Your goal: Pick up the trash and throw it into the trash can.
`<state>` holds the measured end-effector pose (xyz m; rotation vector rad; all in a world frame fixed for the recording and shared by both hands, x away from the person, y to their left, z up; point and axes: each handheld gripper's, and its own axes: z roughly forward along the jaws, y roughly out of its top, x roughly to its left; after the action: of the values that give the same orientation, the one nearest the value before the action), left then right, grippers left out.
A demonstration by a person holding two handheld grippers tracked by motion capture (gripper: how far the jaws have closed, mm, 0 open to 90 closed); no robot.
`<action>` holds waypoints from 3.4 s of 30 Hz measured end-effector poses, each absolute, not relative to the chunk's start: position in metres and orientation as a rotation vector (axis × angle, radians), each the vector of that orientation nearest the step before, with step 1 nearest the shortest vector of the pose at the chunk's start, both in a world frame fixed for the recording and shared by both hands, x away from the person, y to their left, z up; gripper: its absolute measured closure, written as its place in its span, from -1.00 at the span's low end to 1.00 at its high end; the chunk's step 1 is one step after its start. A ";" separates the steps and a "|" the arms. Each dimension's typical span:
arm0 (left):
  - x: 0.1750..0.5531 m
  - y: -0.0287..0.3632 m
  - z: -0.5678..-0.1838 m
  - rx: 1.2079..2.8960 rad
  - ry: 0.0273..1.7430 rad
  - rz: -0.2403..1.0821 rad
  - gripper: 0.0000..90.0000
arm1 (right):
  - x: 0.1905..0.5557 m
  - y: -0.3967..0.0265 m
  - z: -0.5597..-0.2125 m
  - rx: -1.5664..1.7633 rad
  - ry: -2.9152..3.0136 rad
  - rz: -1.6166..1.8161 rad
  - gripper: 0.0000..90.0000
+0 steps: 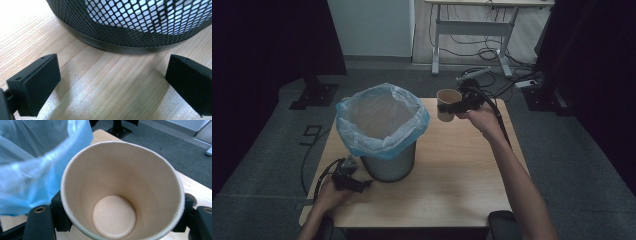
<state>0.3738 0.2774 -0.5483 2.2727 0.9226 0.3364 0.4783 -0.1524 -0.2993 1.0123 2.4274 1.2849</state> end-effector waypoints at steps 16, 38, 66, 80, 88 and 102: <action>0.374 0.277 -0.548 2.273 0.922 0.336 -1.00 | 0.483 -0.130 -0.257 0.970 2.429 1.286 -0.44; 0.374 0.277 -0.548 2.273 0.922 0.336 -1.00 | 0.478 -0.052 -0.222 0.799 2.511 1.292 -0.44; 0.374 0.277 -0.548 2.275 0.918 0.335 -1.00 | 0.486 0.065 -0.274 0.635 2.705 1.288 -0.45; 0.375 0.277 -0.548 2.274 0.915 0.333 -1.00 | 0.494 0.097 -0.318 0.610 2.807 1.167 -0.49; 0.375 0.277 -0.548 2.278 0.912 0.333 -1.00 | 0.494 0.100 -0.324 0.605 2.773 1.145 -1.00; 0.375 0.277 -0.548 2.276 0.913 0.333 -1.00 | 0.485 0.064 -0.287 0.590 2.711 1.159 -1.00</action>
<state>0.3746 0.2770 -0.5484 2.2757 0.9131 0.3327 0.4849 0.0644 -0.2872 0.5899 2.7111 1.1590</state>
